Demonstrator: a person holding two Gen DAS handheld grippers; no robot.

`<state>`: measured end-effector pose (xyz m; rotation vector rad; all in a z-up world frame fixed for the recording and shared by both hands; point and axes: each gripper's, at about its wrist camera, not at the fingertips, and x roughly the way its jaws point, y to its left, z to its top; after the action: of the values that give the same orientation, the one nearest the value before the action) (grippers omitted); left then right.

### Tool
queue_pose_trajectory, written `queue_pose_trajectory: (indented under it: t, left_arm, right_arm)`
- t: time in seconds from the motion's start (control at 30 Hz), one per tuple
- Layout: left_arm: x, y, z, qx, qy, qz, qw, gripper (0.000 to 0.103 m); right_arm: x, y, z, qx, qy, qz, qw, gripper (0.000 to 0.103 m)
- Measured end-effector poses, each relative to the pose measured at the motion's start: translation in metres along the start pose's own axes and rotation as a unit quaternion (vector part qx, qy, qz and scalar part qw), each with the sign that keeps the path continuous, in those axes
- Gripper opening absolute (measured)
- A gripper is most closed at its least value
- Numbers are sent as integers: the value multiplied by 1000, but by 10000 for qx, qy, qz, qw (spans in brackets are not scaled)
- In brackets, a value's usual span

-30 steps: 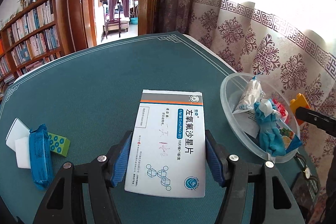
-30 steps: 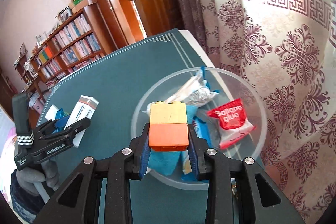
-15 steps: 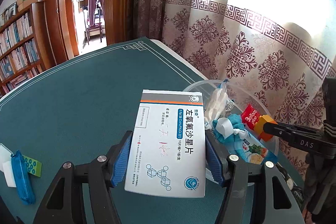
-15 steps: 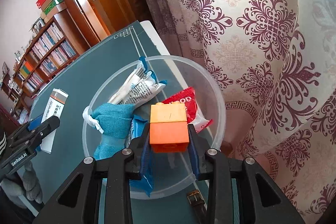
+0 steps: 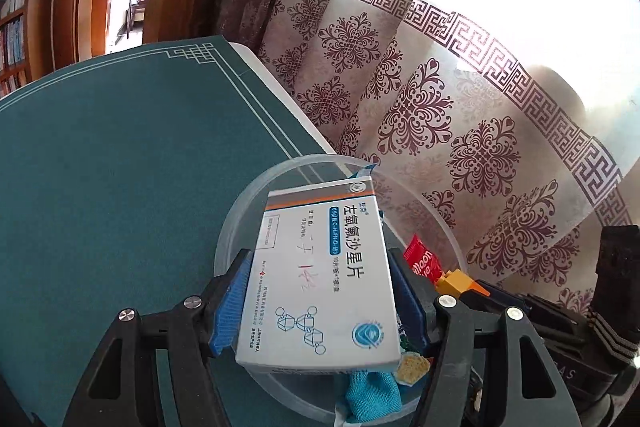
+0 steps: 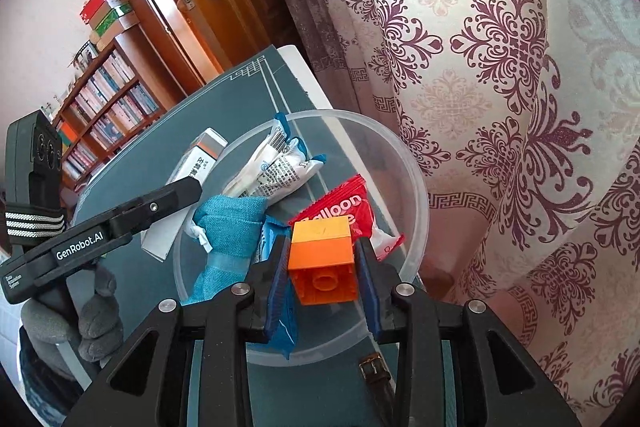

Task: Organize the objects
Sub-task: 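Release the brick into the bowl while the left gripper drops the medicine box in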

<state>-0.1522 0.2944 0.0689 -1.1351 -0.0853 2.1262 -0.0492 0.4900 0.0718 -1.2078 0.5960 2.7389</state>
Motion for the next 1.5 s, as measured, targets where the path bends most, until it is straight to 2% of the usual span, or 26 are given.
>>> queue_pose_trajectory:
  t: [0.1, 0.3, 0.5, 0.6, 0.73, 0.83, 0.97, 1.17, 1.27, 1.4, 1.5]
  left_arm:
    - [2, 6, -3, -167, -4, 57, 9998, 84]
    - [-13, 14, -3, -261, -172, 146, 9994, 84]
    - [-42, 16, -4, -352, -555, 64, 9978, 88]
    - [-48, 21, 0, -416, -731, 352, 9958, 88]
    - [-33, 27, 1, -300, -632, 977, 9928, 88]
    - [-16, 24, -5, -77, -466, 1215, 9915, 88]
    - [-4, 23, -10, -103, -345, 1248, 9915, 88]
    - [1, 26, -14, -44, -234, 1490, 9886, 88]
    - [-3, 31, -17, -121, -203, 1444, 9892, 88]
    - [-16, 30, -19, -86, -282, 1442, 9891, 91]
    - [-30, 27, -22, 49, -463, 1575, 9864, 94]
  right_arm:
    - [-1, 0, -1, -21, -20, 5, 10000, 35]
    - [-6, 6, -1, -109, -76, 40, 9999, 35]
    - [-14, 15, -1, -249, -178, 72, 9995, 35]
    - [-18, 20, -2, -312, -229, 59, 9992, 35]
    - [-20, 23, -3, -322, -251, 35, 9992, 35]
    - [-22, 22, -3, -309, -264, 24, 9992, 35]
    - [-24, 22, -4, -307, -269, -6, 9992, 35]
    - [-25, 27, -5, -331, -259, 2, 9991, 35]
    - [-28, 30, -5, -352, -281, 5, 9990, 35]
    - [-32, 36, -5, -386, -316, 34, 9987, 35]
    - [-35, 46, -5, -469, -350, 61, 9983, 35]
